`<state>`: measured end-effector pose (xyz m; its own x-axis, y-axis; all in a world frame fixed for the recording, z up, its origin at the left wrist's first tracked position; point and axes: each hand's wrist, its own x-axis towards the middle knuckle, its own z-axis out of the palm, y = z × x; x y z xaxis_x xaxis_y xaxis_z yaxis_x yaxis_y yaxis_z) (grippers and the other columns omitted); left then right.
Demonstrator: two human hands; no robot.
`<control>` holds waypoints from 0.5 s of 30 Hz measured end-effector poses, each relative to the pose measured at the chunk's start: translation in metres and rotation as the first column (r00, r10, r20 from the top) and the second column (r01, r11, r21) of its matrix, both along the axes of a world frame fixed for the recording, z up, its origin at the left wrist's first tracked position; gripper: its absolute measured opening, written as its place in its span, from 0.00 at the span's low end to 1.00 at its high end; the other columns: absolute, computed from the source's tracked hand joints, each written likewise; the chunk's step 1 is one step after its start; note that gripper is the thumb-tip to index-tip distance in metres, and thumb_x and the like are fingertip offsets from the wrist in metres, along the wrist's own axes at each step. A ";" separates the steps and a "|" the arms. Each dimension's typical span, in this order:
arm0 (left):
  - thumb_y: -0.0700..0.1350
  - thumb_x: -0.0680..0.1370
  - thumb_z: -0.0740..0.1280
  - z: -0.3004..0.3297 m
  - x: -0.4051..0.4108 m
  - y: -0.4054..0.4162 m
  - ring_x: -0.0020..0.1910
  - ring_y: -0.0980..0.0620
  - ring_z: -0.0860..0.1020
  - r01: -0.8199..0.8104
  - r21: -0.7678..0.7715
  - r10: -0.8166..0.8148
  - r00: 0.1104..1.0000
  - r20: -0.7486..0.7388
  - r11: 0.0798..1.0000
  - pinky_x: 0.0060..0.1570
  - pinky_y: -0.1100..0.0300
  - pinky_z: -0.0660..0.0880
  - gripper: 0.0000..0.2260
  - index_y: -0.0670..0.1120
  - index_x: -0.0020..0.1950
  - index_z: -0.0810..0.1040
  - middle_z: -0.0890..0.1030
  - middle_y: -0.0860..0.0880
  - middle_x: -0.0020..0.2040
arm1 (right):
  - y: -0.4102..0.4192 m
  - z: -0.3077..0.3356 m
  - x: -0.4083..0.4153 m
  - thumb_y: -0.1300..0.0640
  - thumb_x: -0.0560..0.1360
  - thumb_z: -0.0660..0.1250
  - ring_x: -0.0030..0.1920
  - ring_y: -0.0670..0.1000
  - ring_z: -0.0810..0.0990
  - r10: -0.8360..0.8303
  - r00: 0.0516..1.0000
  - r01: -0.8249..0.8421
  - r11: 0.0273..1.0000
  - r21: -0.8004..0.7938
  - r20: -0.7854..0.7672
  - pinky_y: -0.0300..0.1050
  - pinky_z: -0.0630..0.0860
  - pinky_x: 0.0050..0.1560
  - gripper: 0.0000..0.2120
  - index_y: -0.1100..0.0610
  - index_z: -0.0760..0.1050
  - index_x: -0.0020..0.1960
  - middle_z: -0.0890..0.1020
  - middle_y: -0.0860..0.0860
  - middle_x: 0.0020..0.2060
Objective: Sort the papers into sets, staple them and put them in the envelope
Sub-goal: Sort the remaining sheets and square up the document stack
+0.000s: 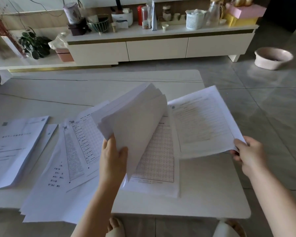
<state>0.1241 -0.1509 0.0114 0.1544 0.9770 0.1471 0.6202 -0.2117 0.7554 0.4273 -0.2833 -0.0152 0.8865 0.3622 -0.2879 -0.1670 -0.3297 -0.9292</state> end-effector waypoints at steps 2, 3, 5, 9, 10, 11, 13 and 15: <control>0.33 0.76 0.64 0.001 0.000 -0.001 0.48 0.52 0.66 0.005 -0.007 -0.005 1.000 -0.009 1.000 0.40 0.64 0.62 0.15 0.35 0.62 0.70 0.70 0.45 0.57 | 0.000 0.003 -0.002 0.65 0.78 0.58 0.24 0.47 0.73 0.003 1.000 -0.002 0.999 0.033 -0.015 0.34 0.62 0.17 0.10 0.57 0.75 0.55 0.75 0.52 0.35; 0.33 0.76 0.64 0.000 0.002 -0.003 0.47 0.51 0.66 0.020 -0.008 -0.020 1.000 -0.020 1.000 0.38 0.66 0.62 0.15 0.35 0.62 0.70 0.71 0.44 0.58 | 0.002 0.005 -0.006 0.64 0.78 0.57 0.24 0.45 0.75 0.027 0.999 -0.026 0.998 0.049 -0.031 0.33 0.63 0.18 0.11 0.55 0.74 0.55 0.76 0.51 0.36; 0.33 0.77 0.63 -0.002 0.006 -0.007 0.47 0.52 0.66 0.056 -0.014 -0.057 0.997 -0.044 0.998 0.35 0.71 0.64 0.15 0.35 0.64 0.69 0.70 0.43 0.58 | 0.010 0.006 -0.015 0.65 0.79 0.56 0.28 0.45 0.79 0.097 0.990 -0.087 0.991 0.104 -0.100 0.33 0.67 0.19 0.13 0.53 0.72 0.57 0.79 0.52 0.43; 0.33 0.78 0.61 -0.004 0.010 -0.012 0.47 0.52 0.67 0.098 -0.019 -0.099 0.993 -0.062 0.995 0.34 0.75 0.67 0.15 0.37 0.64 0.69 0.69 0.44 0.58 | 0.027 0.000 -0.032 0.69 0.79 0.56 0.46 0.52 0.76 0.227 0.958 -0.200 0.967 0.156 -0.177 0.44 0.75 0.30 0.21 0.54 0.69 0.69 0.76 0.53 0.55; 0.33 0.78 0.61 -0.005 0.009 -0.012 0.46 0.52 0.67 0.101 -0.023 -0.103 0.992 -0.076 0.995 0.32 0.74 0.67 0.15 0.37 0.64 0.68 0.69 0.44 0.58 | 0.030 -0.001 -0.035 0.69 0.79 0.57 0.48 0.52 0.76 0.241 0.952 -0.209 0.963 0.171 -0.190 0.45 0.77 0.32 0.21 0.54 0.68 0.69 0.77 0.52 0.56; 0.34 0.78 0.61 -0.005 0.009 -0.013 0.46 0.52 0.67 0.106 -0.025 -0.108 0.990 -0.091 0.994 0.32 0.73 0.67 0.14 0.38 0.64 0.68 0.69 0.44 0.58 | 0.033 -0.003 -0.037 0.68 0.79 0.57 0.48 0.52 0.77 0.257 0.947 -0.224 0.959 0.174 -0.194 0.45 0.80 0.33 0.19 0.54 0.68 0.68 0.77 0.52 0.56; 0.34 0.78 0.61 -0.006 0.008 -0.014 0.46 0.53 0.67 0.121 -0.022 -0.123 0.987 -0.108 0.992 0.32 0.73 0.66 0.15 0.38 0.65 0.68 0.69 0.46 0.57 | 0.037 -0.004 -0.043 0.66 0.79 0.60 0.46 0.49 0.79 0.283 0.936 -0.246 0.951 0.187 -0.208 0.42 0.82 0.35 0.14 0.55 0.71 0.62 0.79 0.52 0.55; 0.33 0.78 0.60 -0.008 0.008 -0.014 0.47 0.53 0.67 0.138 -0.025 -0.140 0.985 -0.103 0.990 0.33 0.74 0.67 0.16 0.38 0.66 0.68 0.68 0.47 0.56 | 0.039 -0.003 -0.049 0.62 0.79 0.62 0.45 0.48 0.78 0.277 0.939 -0.257 0.959 0.124 -0.203 0.44 0.81 0.40 0.11 0.54 0.70 0.60 0.78 0.51 0.55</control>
